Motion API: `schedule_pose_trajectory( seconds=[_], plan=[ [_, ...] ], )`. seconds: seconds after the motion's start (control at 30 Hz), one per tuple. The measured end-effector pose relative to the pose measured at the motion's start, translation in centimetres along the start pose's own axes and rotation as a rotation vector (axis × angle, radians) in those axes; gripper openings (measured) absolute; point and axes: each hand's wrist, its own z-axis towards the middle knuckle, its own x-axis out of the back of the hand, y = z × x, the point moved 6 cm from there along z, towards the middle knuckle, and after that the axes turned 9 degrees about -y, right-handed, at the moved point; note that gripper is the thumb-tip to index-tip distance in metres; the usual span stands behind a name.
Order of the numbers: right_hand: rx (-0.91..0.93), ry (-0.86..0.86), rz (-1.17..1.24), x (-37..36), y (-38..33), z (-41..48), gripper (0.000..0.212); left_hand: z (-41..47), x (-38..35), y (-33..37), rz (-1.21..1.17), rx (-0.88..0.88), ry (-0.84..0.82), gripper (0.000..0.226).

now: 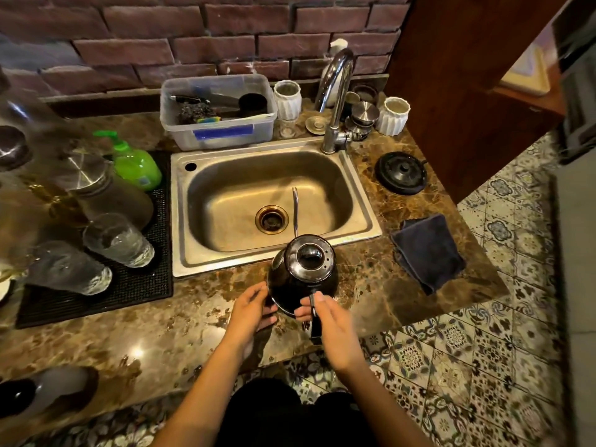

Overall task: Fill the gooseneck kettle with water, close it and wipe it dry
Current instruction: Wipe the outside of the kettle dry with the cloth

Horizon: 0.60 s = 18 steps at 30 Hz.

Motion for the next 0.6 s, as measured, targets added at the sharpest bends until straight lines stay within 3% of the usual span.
schedule_pose_trajectory(
  seconds=[0.3,0.43,0.6],
  plan=[
    [0.016,-0.118,-0.009,-0.5,-0.9,-0.8,0.04,0.0,-0.1,-0.3,-0.022,0.012,-0.013,0.022],
    [0.004,-0.161,-0.072,-0.1,-1.5,-1.3,0.047,-0.3,-0.5,-0.3,-0.065,0.004,0.0,0.024],
    [0.095,-0.165,0.012,0.7,-2.6,-1.5,0.057,-0.8,-1.4,-0.4,-0.122,-0.007,0.04,0.025]
  ],
)
